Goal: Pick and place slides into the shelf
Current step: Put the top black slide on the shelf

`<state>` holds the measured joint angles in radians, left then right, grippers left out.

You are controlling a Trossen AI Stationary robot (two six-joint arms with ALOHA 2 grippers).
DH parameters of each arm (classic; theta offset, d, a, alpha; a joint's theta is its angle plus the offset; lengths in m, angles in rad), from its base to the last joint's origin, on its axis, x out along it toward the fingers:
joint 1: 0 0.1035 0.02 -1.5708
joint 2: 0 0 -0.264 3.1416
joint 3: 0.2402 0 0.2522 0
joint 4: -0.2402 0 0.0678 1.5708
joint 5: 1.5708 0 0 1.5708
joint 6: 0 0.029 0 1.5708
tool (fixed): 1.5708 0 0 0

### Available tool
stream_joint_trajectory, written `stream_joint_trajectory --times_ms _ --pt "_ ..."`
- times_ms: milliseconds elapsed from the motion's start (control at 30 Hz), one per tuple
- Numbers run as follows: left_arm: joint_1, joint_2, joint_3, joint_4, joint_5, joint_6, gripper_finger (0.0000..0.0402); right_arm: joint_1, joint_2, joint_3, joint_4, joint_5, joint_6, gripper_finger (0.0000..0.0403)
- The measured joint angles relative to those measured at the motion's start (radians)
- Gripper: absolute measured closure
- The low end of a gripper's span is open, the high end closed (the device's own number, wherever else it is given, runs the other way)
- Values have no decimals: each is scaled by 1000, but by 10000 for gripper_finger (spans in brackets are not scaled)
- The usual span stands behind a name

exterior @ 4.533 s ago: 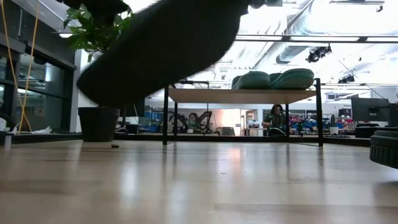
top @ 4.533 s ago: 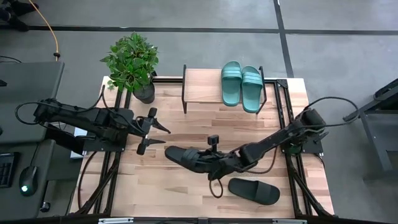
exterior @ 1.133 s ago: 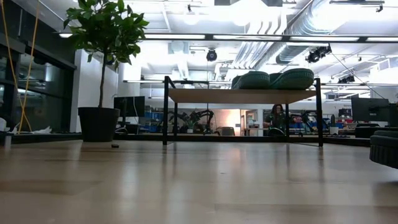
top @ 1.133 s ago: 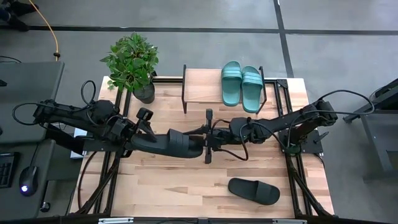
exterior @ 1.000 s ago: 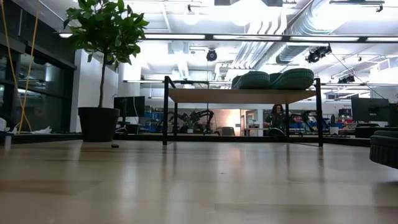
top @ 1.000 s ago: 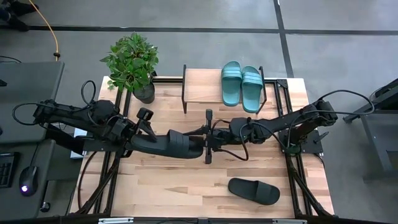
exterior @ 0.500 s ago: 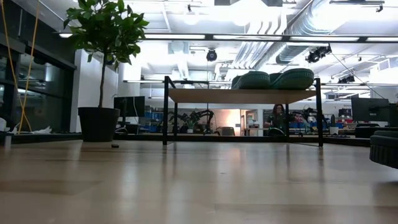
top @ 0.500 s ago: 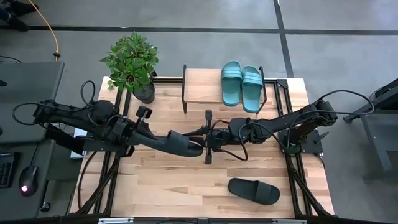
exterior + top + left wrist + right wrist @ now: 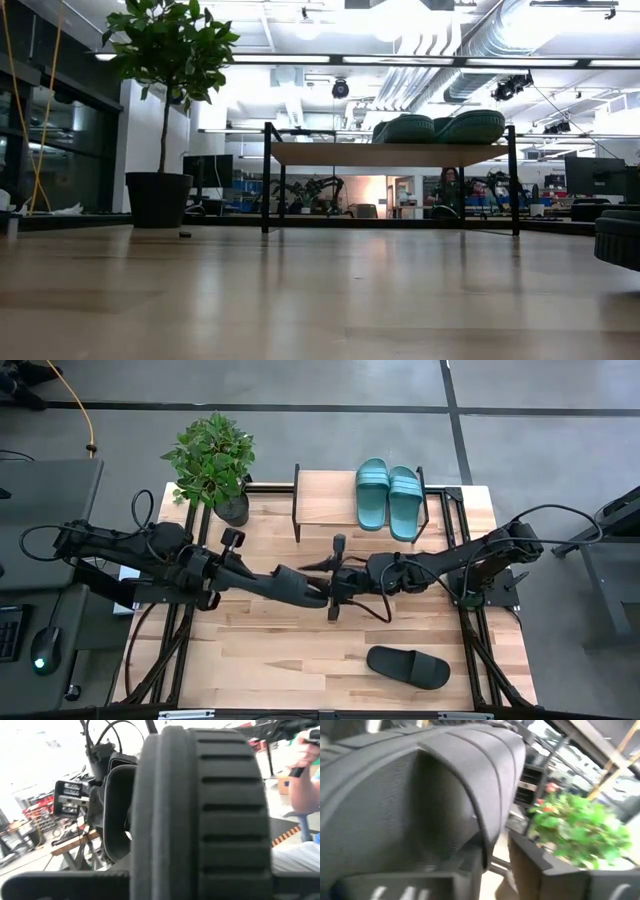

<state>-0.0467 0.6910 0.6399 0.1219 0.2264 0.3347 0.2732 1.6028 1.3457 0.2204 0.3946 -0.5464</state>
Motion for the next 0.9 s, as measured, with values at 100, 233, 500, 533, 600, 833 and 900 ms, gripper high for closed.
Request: stream_joint_trajectory --times_ms 100,233,500,533,600,833,900 --pt "1 0 0 -1 -36 0 337 10 0 4 -2 95 -23 293" --pt "1 0 0 -4 -77 1 340 32 -3 38 -57 227 -28 257" --pt "1 3 1 -18 -179 3 324 75 -5 168 -341 468 7 236" --pt "1 3 1 -19 -192 7 327 80 -5 185 -376 493 14 235" --pt "0 0 0 -45 -197 13 332 88 -6 223 -441 580 31 235" --pt "1 1 0 -51 -242 33 335 125 -10 336 -680 745 110 235" --pt "1 2 -1 -54 -253 35 334 134 -12 359 -726 748 159 235"
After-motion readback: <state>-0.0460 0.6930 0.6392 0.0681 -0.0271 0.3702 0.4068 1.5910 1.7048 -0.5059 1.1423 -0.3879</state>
